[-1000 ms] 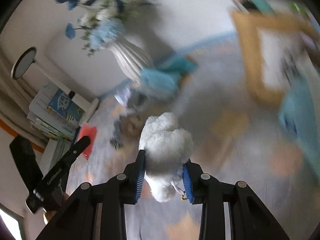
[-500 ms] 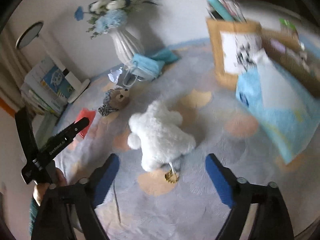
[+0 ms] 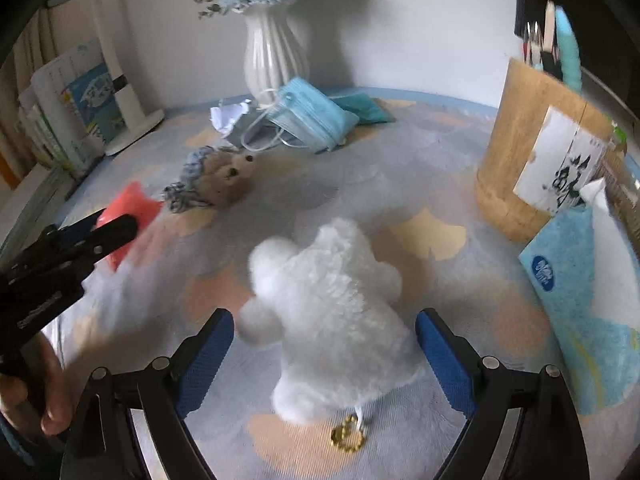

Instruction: Organize soft objects

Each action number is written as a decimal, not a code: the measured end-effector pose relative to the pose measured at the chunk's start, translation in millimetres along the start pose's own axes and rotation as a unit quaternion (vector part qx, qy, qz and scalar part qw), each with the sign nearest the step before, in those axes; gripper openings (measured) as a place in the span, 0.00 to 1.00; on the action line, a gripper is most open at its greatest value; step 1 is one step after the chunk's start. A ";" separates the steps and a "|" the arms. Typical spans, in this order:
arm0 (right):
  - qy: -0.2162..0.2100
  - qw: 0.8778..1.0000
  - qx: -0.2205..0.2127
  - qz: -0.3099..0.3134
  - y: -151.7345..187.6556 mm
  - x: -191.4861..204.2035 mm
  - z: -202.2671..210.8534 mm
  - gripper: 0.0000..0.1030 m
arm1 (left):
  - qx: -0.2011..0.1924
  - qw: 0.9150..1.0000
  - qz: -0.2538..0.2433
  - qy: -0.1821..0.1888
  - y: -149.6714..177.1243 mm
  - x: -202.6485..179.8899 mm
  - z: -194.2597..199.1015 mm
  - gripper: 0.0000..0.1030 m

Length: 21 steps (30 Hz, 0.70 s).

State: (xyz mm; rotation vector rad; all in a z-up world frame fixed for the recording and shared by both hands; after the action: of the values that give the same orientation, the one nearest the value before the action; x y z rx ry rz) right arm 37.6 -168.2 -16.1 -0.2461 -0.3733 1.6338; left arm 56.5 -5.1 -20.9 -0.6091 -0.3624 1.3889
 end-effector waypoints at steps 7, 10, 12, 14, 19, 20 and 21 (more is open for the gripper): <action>-0.039 0.998 -0.036 -0.025 6.9 -11.4 12.7 0.51 | 0.002 1.000 -0.005 -0.005 0.5 -3.5 -1.7 0.47; -0.057 0.996 -0.058 -0.027 11.5 -11.6 27.5 0.51 | 0.003 1.000 -0.009 -0.011 0.8 -6.0 -1.7 0.47; -0.071 0.995 -0.062 -0.027 14.7 -11.0 37.4 0.51 | 0.013 1.000 -0.004 0.003 -0.3 -5.2 -2.4 0.47; -0.073 0.995 -0.068 -0.025 16.2 -9.1 48.4 0.51 | 0.018 0.999 0.009 0.030 -2.6 -3.4 0.0 0.47; -0.084 0.990 -0.111 -0.021 18.0 -17.8 96.9 0.51 | -0.018 0.997 -0.004 0.079 -26.7 -33.5 29.4 0.47; -0.094 0.988 -0.116 -0.027 16.4 -22.6 104.4 0.51 | -0.026 0.996 -0.019 0.084 -34.3 -44.8 35.8 0.47; -0.108 0.986 -0.123 -0.035 13.9 -29.6 113.0 0.51 | -0.034 0.995 -0.041 0.088 -45.8 -61.9 43.4 0.47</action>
State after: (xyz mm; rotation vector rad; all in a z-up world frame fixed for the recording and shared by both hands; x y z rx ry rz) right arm -14.7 -209.3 80.9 -0.2391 -0.7440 1.5480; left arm 58.1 -60.7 47.8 -0.7598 -0.2909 1.2380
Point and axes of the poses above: each gripper's, at about its wrist camera, not at the fingertips, and z roughly against the way its jaws point, x to its left, y to its underside, the point moved 3 cm from there along -z, roughly the way its jaws point, and after that the axes turned 13 degrees about x, right-handed, at the moved point
